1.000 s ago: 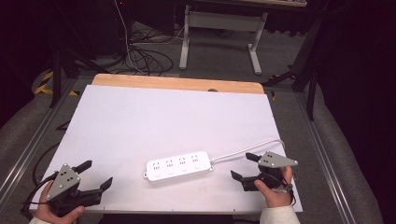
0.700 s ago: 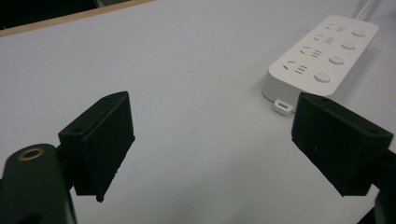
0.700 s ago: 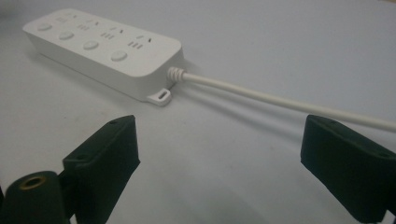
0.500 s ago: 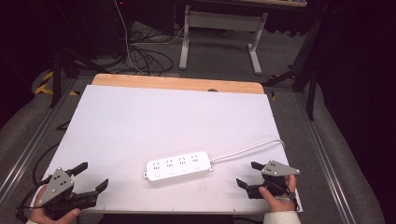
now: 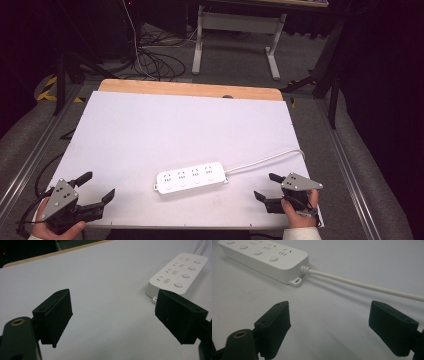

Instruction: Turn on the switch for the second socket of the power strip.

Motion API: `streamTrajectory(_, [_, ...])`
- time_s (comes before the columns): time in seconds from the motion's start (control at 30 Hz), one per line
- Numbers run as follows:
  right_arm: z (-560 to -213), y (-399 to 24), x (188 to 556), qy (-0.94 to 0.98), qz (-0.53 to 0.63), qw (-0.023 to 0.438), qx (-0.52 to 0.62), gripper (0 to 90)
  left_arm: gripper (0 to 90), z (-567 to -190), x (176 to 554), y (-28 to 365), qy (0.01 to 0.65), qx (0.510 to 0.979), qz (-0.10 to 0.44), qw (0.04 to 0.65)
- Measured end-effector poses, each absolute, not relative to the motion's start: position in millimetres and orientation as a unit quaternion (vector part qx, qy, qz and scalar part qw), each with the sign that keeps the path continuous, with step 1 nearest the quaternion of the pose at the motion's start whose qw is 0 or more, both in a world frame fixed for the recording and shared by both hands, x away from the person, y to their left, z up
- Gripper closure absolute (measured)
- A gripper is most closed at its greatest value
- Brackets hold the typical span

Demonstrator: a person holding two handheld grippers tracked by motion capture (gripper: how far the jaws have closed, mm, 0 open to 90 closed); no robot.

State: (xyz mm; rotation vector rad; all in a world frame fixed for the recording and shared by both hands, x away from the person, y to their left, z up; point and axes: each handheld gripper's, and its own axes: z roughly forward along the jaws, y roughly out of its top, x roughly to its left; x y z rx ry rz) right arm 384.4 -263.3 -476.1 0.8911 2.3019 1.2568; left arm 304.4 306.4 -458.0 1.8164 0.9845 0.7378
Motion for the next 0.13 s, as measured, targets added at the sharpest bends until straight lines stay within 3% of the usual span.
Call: streamTrajectory(0.13, [-475.9,-262.8,384.6,0.816,0.449,0.183,0.315,17.3,14.8,-458.0,304.3,306.0,0.395,0.739,0.301,0.456])
